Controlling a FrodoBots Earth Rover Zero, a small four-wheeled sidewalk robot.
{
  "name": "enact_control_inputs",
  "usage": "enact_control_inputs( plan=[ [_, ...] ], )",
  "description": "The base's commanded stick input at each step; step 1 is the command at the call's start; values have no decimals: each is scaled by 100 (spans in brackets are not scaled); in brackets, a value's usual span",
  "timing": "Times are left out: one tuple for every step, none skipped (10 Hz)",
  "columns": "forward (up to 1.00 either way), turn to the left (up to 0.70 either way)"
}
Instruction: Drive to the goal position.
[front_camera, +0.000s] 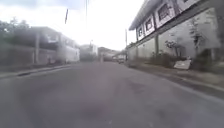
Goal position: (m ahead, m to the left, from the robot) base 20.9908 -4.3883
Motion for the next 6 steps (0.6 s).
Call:
enact_control_inputs(
  plan=[
    [100,0],
    [100,0],
    [100,0],
    [100,0],
    [100,0],
    [100,0]
  ],
)
